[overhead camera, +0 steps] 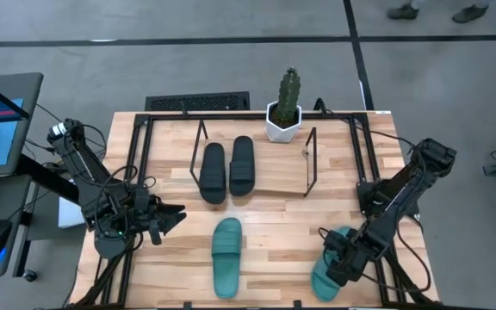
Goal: Pick and place slides into the shelf
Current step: Put the right green slipper on the shelf
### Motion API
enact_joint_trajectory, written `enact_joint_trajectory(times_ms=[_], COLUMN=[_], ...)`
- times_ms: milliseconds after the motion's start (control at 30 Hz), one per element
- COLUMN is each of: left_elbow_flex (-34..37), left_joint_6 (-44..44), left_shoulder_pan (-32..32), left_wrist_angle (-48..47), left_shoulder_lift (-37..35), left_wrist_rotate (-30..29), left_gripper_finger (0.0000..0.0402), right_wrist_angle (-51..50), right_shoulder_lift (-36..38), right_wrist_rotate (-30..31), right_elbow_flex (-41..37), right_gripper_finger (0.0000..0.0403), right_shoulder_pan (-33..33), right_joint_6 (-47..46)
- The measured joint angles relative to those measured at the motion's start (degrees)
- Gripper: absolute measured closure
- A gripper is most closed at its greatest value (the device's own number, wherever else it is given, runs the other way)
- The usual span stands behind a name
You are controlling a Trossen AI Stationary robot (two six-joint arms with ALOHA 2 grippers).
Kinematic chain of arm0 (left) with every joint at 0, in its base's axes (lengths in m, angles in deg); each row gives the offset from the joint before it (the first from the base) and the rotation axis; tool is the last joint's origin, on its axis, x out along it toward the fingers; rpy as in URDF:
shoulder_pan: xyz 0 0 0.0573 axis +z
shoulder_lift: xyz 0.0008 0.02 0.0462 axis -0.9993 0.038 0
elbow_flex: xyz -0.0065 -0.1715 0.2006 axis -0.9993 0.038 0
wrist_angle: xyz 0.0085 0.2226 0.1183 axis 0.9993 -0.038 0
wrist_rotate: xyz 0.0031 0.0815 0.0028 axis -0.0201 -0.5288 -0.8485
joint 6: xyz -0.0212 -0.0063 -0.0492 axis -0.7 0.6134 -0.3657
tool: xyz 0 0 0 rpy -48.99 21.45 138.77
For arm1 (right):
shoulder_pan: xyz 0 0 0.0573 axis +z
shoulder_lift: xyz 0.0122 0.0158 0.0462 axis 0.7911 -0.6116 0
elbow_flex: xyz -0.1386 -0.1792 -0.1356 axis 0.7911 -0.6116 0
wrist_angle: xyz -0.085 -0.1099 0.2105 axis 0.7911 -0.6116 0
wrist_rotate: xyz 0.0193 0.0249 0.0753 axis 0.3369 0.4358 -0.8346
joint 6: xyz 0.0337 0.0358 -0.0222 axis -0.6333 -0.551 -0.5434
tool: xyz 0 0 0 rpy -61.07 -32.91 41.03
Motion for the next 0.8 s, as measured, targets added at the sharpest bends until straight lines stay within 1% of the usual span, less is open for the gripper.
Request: enact_joint_trajectory(times_ms=[100, 167, 233, 333, 367, 433, 567, 700, 800], left_elbow_flex=[0.0, 0.0, 0.0, 0.0, 0.0, 0.0, 0.0, 0.0, 0.0], left_joint_6=[0.6, 0.7, 0.7, 1.1, 1.2, 1.4, 1.8, 1.8, 1.7], left_shoulder_pan=[0.0, 0.0, 0.0, 0.0, 0.0, 0.0, 0.0, 0.0, 0.0], left_wrist_angle=[0.8, 0.7, 0.6, 0.6, 0.5, 0.4, 0.4, 0.4, 0.6], left_shoulder_lift=[0.0, 0.0, 0.0, 0.0, 0.0, 0.0, 0.0, 0.0, 0.4], left_wrist_rotate=[0.0, 0.0, 0.0, 0.0, 0.0, 0.0, 0.0, 0.0, 0.0], left_gripper_finger=[0.0203, 0.0203, 0.0203, 0.0203, 0.0203, 0.0203, 0.0203, 0.0203, 0.0203], right_wrist_angle=[8.5, 13.4, 17.5, 22.0, 23.0, 24.7, 23.0, 16.3, 8.3], right_shoulder_lift=[0.0, 0.0, 0.0, -0.1, 0.0, 0.0, 0.0, 0.0, 0.0], right_wrist_rotate=[0.0, -0.2, -1.4, -2.9, -3.3, -4.3, -4.5, -4.6, -4.6], right_elbow_flex=[-3.1, -4.4, -5.1, -5.3, -5.3, -5.2, -3.0, 2.1, 8.2], right_gripper_finger=[0.0178, 0.02, 0.0249, 0.0362, 0.0381, 0.0388, 0.0397, 0.0399, 0.04], right_shoulder_pan=[0.0, -0.1, -0.4, -0.5, -0.7, -0.8, -1.5, -3.5, -6.0], right_joint_6=[1.3, 1.7, 2.1, 4.3, 4.5, 4.4, 5.0, 9.3, 14.9])
